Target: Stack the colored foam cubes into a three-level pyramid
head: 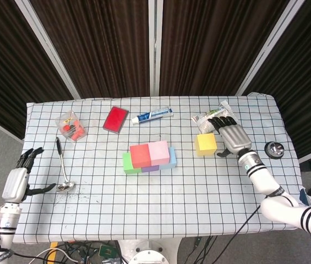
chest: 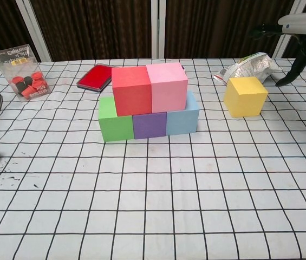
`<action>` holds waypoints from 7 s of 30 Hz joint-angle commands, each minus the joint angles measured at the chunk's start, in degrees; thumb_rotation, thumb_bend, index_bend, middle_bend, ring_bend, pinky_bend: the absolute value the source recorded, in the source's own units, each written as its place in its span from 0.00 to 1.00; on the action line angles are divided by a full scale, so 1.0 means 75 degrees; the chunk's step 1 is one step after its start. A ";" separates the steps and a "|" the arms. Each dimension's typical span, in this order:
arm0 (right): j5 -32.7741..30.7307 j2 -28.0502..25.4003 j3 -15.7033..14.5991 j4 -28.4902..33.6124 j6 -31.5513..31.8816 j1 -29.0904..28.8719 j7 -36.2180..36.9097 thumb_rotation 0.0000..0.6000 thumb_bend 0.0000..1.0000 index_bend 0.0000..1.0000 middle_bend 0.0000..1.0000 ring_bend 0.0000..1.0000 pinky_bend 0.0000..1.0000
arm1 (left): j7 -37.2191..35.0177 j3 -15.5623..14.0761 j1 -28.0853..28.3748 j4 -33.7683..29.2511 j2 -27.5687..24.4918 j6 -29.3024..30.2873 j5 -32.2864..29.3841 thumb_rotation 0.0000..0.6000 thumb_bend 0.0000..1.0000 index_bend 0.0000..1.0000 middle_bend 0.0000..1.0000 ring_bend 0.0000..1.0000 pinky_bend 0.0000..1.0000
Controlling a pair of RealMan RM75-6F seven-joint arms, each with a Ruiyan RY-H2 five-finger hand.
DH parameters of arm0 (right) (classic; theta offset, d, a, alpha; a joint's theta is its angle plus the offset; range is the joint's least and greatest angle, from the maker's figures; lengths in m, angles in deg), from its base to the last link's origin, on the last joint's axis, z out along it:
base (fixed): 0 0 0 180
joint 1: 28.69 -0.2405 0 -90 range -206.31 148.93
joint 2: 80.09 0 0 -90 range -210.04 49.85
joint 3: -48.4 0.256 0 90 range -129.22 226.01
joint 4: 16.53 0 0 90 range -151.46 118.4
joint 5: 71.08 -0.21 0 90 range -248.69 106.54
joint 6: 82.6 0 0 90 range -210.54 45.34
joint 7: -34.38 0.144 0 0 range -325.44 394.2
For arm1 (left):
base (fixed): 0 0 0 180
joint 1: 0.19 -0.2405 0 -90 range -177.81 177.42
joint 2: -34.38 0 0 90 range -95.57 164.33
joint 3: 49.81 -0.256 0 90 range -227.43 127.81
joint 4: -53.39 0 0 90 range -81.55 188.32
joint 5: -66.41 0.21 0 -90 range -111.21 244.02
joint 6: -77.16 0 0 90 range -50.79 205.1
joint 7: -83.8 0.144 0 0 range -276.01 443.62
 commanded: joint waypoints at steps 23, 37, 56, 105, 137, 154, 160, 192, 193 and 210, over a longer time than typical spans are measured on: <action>0.0158 0.1966 -0.0315 -0.2480 -0.0588 -0.0481 0.0267 1.00 0.00 0.00 0.23 0.00 0.00 | 0.0075 -0.0045 -0.0024 0.0014 0.0065 -0.0049 -0.0035 1.00 0.00 0.06 0.12 0.00 0.06; 0.1205 0.1719 -0.0165 -0.2058 0.0720 -0.0081 0.1000 1.00 0.11 0.00 0.49 0.09 0.00 | 0.0103 -0.0076 -0.0026 0.0059 0.0103 -0.0054 0.0009 1.00 0.00 0.06 0.12 0.00 0.06; 0.0715 -0.1512 0.1192 0.2600 -0.0275 -0.1191 0.0829 1.00 0.12 0.00 0.49 0.11 0.00 | 0.0193 -0.0024 0.0002 -0.0246 -0.0053 -0.0058 -0.0005 1.00 0.00 0.06 0.12 0.00 0.06; -0.4632 -0.0580 0.0080 0.2667 -0.0259 -0.4559 -0.1903 1.00 0.12 0.00 0.52 0.14 0.00 | 0.1783 -0.0324 0.0061 0.0659 0.0270 0.0217 0.0510 1.00 0.00 0.07 0.12 0.00 0.06; -0.6223 -0.0288 -0.0745 0.2233 -0.0204 -0.6077 -0.2384 1.00 0.12 0.00 0.52 0.14 0.00 | 0.1474 -0.0359 0.0028 0.0613 0.0175 0.0299 0.0554 1.00 0.00 0.07 0.12 0.00 0.06; -0.6646 -0.0046 -0.0732 0.2144 0.0045 -0.6252 -0.2410 1.00 0.12 0.00 0.52 0.14 0.00 | 0.1369 -0.0371 -0.0006 0.0699 0.0191 0.0301 0.0519 1.00 0.00 0.07 0.12 0.00 0.06; -0.6852 0.0000 -0.0770 0.2087 0.0028 -0.6338 -0.2508 1.00 0.12 0.00 0.52 0.14 0.00 | 0.1324 -0.0366 -0.0016 0.0737 0.0200 0.0322 0.0520 1.00 0.00 0.07 0.12 0.00 0.06; -0.6979 0.0113 -0.0699 0.2050 0.0163 -0.6350 -0.2644 1.00 0.12 0.00 0.52 0.14 0.00 | 0.1140 -0.0357 -0.0025 0.0844 0.0228 0.0325 0.0520 1.00 0.00 0.07 0.12 0.00 0.06; -0.6978 0.0097 -0.0684 0.2063 0.0163 -0.6341 -0.2630 1.00 0.12 0.00 0.52 0.14 0.00 | 0.1136 -0.0355 -0.0023 0.0840 0.0226 0.0325 0.0521 1.00 0.00 0.07 0.12 0.00 0.06; -0.7550 0.0084 -0.0587 0.2351 0.0803 -0.6455 -0.3016 1.00 0.10 0.00 0.57 0.17 0.00 | 0.1036 -0.0358 -0.0011 0.0833 0.0231 0.0325 0.0539 1.00 0.00 0.07 0.12 0.00 0.06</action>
